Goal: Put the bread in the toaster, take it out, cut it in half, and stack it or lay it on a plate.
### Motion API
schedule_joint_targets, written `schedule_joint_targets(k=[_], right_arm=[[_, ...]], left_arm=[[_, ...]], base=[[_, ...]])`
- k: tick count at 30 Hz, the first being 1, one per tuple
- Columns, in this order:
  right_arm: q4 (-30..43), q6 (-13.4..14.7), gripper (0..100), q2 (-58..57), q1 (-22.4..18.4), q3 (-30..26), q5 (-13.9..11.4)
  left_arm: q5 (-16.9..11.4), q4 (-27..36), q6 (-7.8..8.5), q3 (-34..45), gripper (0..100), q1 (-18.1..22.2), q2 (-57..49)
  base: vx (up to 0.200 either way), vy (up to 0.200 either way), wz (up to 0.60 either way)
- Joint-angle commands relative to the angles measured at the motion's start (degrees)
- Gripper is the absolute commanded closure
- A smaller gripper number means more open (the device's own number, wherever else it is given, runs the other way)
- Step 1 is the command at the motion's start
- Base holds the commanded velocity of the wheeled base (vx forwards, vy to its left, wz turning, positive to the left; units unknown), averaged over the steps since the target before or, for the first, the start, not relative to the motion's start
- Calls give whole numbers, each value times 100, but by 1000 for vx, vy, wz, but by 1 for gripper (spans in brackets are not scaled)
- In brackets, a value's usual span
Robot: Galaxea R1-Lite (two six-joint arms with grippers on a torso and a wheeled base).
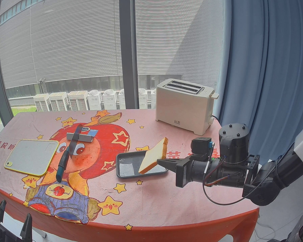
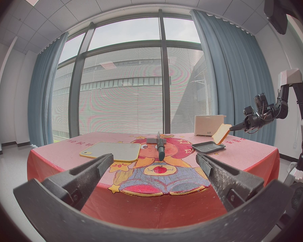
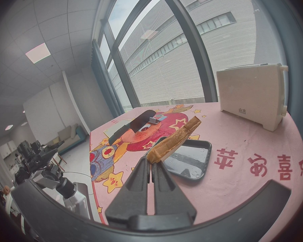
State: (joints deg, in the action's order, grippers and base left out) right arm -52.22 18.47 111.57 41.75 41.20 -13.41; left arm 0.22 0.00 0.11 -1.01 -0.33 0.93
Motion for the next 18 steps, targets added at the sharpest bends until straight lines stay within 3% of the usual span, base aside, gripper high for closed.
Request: schedule_joint_targets(k=[1, 5, 9, 18], right_arm=[[371, -151, 100, -461, -53, 10, -30], [863, -238, 100, -733, -62, 19, -21], [1399, -915, 100, -997, -229, 10, -21], [1944, -1407, 100, -1243, -387, -7, 102]], left_arm=[[4, 0, -2, 101, 0, -2, -93], [4, 0, -2, 101, 0, -2, -93], [4, 0, -2, 101, 0, -2, -93], [4, -9, -2, 101, 0, -2, -93]], base=[[0, 0, 0], [0, 0, 0], [0, 0, 0], [0, 0, 0]])
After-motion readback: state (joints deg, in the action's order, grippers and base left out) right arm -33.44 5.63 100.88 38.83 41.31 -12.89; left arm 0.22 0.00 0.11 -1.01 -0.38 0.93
